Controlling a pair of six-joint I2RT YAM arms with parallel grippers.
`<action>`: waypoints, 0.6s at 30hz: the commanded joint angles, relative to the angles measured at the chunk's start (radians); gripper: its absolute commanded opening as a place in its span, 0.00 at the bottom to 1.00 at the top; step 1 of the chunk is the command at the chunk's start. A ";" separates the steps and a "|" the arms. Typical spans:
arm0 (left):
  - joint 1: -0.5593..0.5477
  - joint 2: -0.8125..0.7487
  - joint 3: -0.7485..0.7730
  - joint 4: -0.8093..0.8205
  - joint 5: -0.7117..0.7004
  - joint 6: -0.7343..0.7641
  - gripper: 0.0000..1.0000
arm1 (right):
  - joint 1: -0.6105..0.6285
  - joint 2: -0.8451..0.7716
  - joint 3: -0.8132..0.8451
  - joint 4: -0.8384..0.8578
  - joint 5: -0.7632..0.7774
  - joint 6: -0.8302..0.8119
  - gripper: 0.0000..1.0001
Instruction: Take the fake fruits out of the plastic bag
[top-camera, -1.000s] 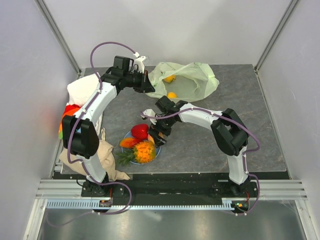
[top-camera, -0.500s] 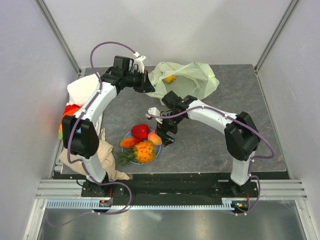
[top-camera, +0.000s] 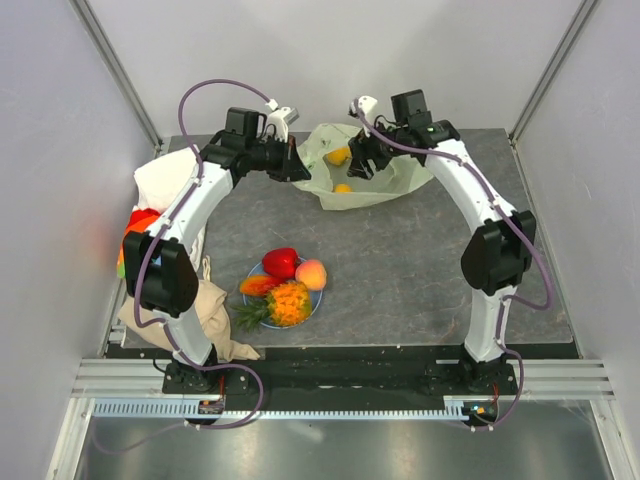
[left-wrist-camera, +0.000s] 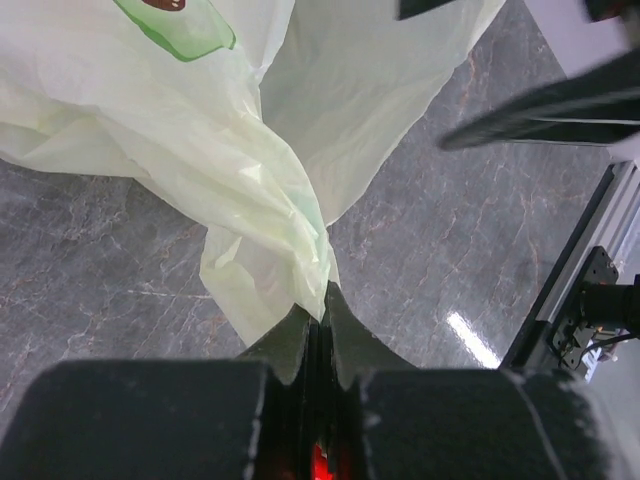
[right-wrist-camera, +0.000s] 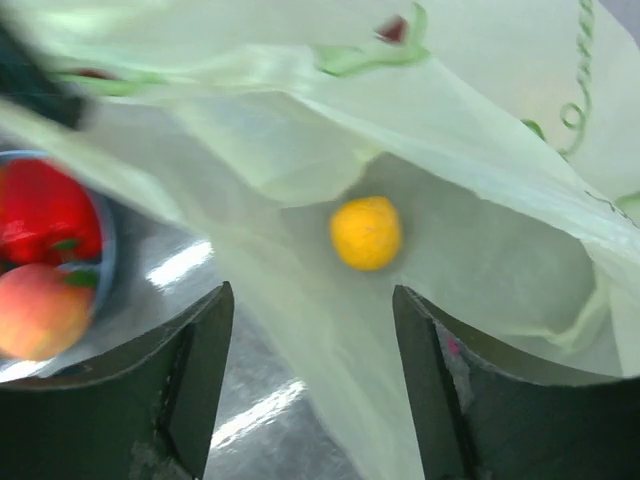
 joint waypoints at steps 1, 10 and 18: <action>0.004 -0.019 0.069 0.017 0.030 -0.023 0.02 | 0.033 0.125 -0.031 0.099 0.318 0.040 0.71; 0.004 -0.021 0.032 -0.103 0.027 0.062 0.02 | -0.135 -0.012 -0.351 0.186 0.547 0.094 0.68; -0.021 -0.168 -0.129 -0.125 0.055 0.126 0.02 | -0.209 -0.372 -0.568 0.087 0.584 0.029 0.70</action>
